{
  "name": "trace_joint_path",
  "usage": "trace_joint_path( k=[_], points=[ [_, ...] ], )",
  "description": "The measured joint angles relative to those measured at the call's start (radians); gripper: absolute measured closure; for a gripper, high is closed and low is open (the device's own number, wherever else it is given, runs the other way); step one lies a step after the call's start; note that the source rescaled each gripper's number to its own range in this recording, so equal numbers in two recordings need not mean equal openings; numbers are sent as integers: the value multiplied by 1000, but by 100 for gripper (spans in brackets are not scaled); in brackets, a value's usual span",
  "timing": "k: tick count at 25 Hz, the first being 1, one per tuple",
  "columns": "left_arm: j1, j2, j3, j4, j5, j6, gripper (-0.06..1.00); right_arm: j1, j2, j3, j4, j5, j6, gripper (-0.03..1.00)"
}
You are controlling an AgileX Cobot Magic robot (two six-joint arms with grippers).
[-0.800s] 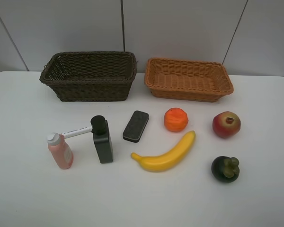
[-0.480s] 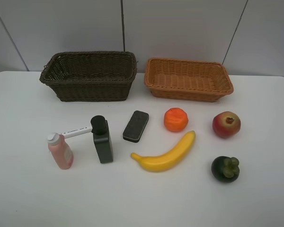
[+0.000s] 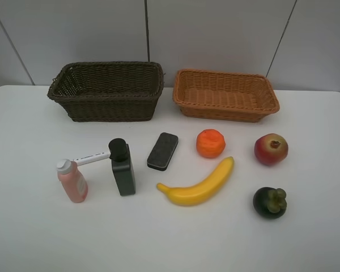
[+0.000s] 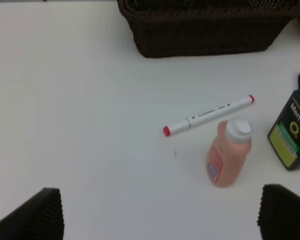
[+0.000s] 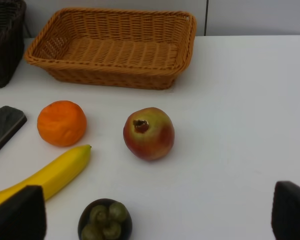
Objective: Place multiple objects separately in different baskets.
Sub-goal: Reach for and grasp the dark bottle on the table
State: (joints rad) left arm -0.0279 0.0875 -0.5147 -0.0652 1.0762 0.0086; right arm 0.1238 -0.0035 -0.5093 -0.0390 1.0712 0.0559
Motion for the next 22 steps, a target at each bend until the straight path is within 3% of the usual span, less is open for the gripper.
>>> trace_joint_path(
  k=[14,22],
  points=[
    [0,787,-255,-6,23,-9,-1,0,0,0,0,0,0,-3],
    [0,1155,-447,-103,71,-32,-1,0,0,0,0,0,0,-3]
  ],
)
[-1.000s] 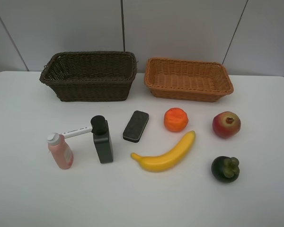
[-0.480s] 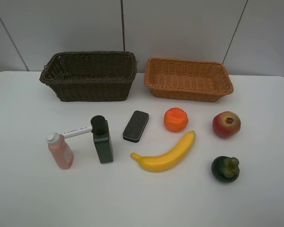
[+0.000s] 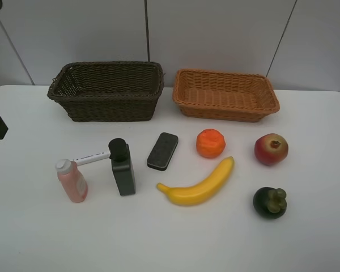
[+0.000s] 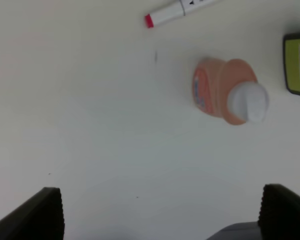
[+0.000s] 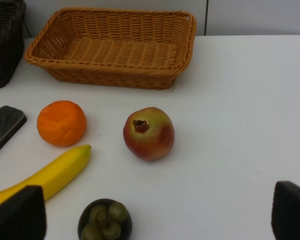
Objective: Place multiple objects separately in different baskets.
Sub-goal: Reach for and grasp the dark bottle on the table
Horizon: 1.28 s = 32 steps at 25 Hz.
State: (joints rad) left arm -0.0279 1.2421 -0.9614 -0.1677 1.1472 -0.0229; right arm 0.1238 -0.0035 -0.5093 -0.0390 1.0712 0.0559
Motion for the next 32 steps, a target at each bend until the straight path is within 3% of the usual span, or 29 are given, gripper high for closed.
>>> trace_joint_path(
  k=[7,10,14,18,23,26,32],
  points=[
    [-18,195,-170,-82,52,-39,-1,0,0,0,0,0,0,-3],
    [-89,265,-257,-76,52,-84,-1,0,0,0,0,0,0,-3],
    [-225,348,-362,-64,52,-221,-1,0,0,0,0,0,0,-3],
    [-364,407,-407,-63,52,-354,-1,0,0,0,0,0,0,-3],
    [-524,478,-412,-63,52,-441,-1,0,0,0,0,0,0,-3],
    [-577,528,-412,-53,53,-476,-1,0,0,0,0,0,0,-3],
    [-588,604,-412,-20,53,-498,-1,0,0,0,0,0,0,-3]
  ],
)
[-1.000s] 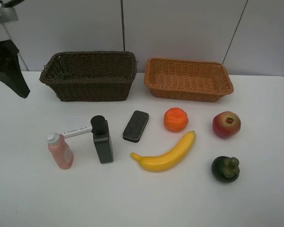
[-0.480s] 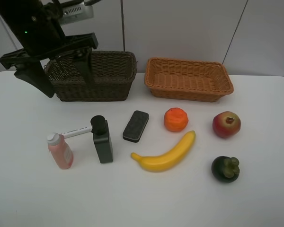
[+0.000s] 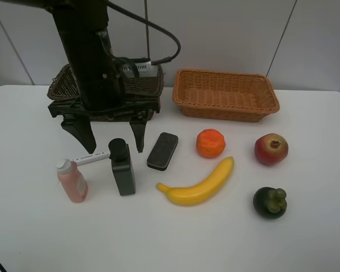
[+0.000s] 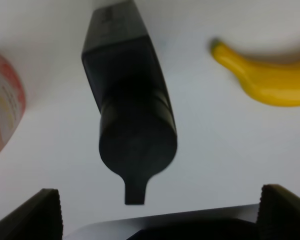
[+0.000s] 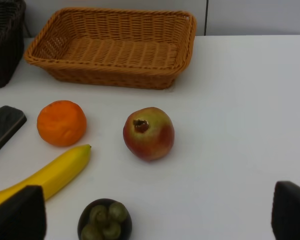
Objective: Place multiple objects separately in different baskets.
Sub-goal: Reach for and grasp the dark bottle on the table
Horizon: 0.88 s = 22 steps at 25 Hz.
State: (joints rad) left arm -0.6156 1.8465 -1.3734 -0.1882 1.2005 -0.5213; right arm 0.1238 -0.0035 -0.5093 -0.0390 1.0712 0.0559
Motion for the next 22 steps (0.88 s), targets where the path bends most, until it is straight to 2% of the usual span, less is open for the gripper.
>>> trace_joint_path(
  k=[6,12,22],
  points=[
    [0,64,0,9,-10,1,-1,0,0,0,0,0,0,-3],
    [0,108,0,53,-91,1,-1,0,0,0,0,0,0,-3],
    [0,172,0,70,-193,1,-1,0,0,0,0,0,0,-3]
  ],
)
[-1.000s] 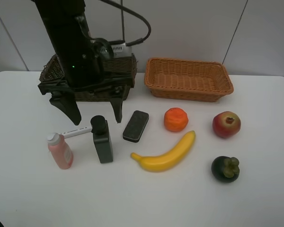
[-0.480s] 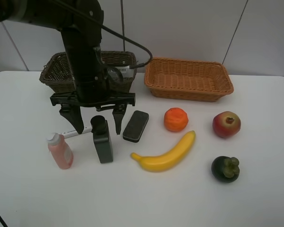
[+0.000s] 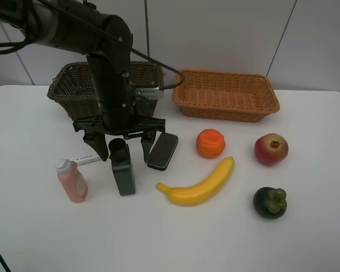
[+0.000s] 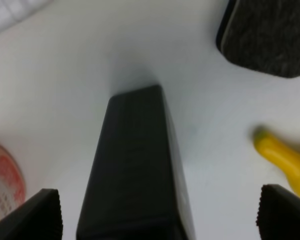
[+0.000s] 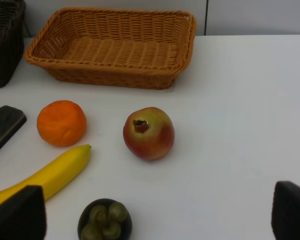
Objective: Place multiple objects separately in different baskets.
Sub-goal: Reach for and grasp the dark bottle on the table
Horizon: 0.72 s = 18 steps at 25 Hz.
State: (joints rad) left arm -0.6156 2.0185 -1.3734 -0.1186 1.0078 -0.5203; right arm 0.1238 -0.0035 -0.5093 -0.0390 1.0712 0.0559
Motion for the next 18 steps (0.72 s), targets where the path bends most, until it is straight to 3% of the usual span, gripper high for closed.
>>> trace_joint_path(
  k=[9,11,14,18],
  points=[
    [-2,49,0,-11,4,0,0,0,0,0,0,0,0,-3],
    [-2,50,0,-12,8,0,6,0,0,0,0,0,0,-3],
    [-2,52,0,-11,19,1,32,0,0,0,0,0,0,-3],
    [-2,52,0,-13,28,9,33,0,0,0,0,0,0,-3]
  ],
)
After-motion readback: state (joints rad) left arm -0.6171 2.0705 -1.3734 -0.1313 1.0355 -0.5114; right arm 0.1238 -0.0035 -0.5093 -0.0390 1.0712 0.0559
